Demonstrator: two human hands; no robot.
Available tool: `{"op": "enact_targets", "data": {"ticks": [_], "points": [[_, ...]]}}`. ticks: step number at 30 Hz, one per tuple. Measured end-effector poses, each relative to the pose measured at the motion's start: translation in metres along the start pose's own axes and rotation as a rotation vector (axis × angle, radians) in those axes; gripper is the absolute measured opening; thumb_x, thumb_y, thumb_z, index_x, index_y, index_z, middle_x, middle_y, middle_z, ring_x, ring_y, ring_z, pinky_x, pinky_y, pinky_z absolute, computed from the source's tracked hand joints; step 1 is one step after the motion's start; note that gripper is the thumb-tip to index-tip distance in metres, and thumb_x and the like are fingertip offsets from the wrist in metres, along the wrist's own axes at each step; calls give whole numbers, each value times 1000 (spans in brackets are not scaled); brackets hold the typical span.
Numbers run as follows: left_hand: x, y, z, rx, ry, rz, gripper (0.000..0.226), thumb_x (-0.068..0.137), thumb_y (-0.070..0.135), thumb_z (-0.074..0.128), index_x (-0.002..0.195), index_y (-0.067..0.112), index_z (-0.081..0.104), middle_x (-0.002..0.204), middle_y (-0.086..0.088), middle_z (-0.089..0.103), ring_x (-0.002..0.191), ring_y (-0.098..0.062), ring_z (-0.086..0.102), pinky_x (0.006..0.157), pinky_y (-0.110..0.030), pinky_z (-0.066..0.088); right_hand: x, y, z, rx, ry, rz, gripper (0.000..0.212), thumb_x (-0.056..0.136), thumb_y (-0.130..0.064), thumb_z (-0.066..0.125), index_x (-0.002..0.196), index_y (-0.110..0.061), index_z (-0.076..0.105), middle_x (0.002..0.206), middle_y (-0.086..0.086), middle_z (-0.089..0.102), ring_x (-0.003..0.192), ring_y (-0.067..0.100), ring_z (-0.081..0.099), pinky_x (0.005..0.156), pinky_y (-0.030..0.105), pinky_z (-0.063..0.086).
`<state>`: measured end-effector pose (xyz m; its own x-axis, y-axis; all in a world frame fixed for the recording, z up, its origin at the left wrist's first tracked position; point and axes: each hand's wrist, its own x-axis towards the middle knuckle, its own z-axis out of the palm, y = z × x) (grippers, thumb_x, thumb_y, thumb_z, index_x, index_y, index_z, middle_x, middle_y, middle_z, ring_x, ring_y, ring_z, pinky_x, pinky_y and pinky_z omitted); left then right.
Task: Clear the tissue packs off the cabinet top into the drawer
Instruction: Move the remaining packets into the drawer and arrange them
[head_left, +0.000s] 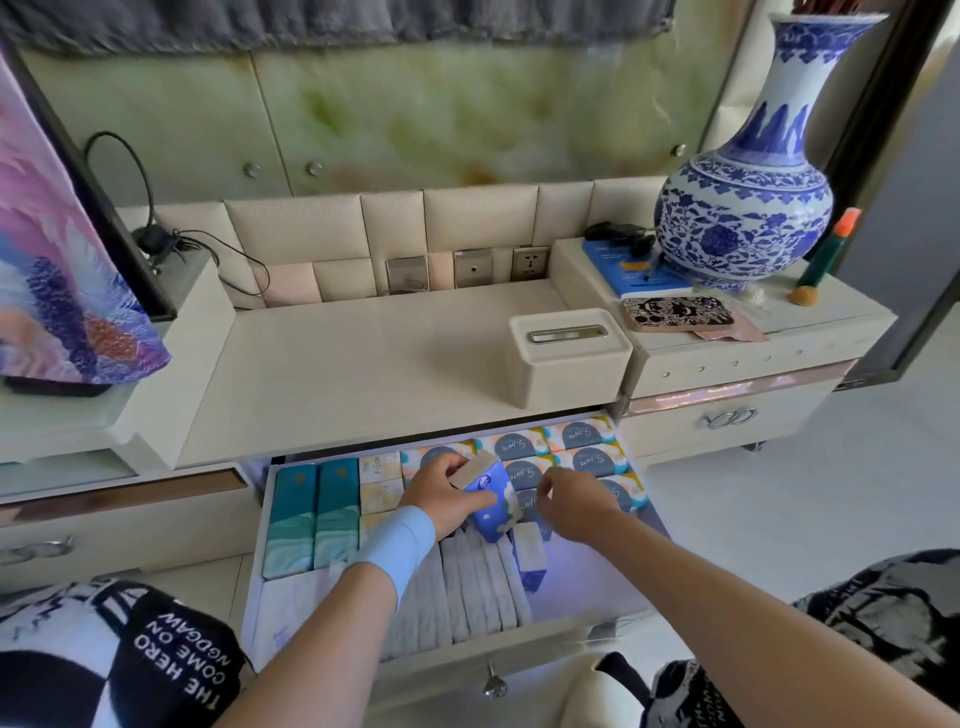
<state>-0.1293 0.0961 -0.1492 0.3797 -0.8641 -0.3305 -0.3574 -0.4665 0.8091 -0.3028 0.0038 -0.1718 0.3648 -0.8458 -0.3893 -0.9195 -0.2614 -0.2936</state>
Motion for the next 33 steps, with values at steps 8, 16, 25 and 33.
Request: {"op": "enact_targets", "data": {"ticks": [8, 16, 25, 33], "points": [[-10, 37, 29, -37, -140, 118, 68, 66, 23, 88, 119, 26, 45, 110, 9, 56, 100, -14, 58, 80, -24, 44, -38, -2, -55, 1009, -490, 158, 62, 86, -68, 55, 114, -13, 64, 103, 17, 64, 81, 37, 68, 67, 39, 57], [-12, 20, 52, 747, -372, 277, 56, 78, 28, 65, 129, 46, 50, 132, 2, 54, 114, -23, 55, 94, -34, 48, -39, 44, -36, 501, -438, 139, 64, 69, -60, 73, 111, -14, 58, 94, 8, 68, 68, 25, 70, 60, 28, 50], [-6, -14, 61, 1169, -346, 424, 54, 96, 21, 47, 145, 41, 36, 150, -4, 28, 139, -29, 23, 108, -42, 33, -27, 58, -15, 463, -755, 221, 50, 73, -53, 73, 109, -20, 62, 100, 1, 66, 69, 17, 62, 63, 26, 45], [-3, -20, 51, 993, -294, 336, 62, 91, 23, 53, 147, 37, 32, 159, 1, 13, 144, -27, 16, 110, -44, 32, -25, 38, 31, 458, -610, 148, 70, 91, -24, 66, 151, -21, 30, 118, 7, 65, 83, 16, 69, 74, 30, 55]]}}
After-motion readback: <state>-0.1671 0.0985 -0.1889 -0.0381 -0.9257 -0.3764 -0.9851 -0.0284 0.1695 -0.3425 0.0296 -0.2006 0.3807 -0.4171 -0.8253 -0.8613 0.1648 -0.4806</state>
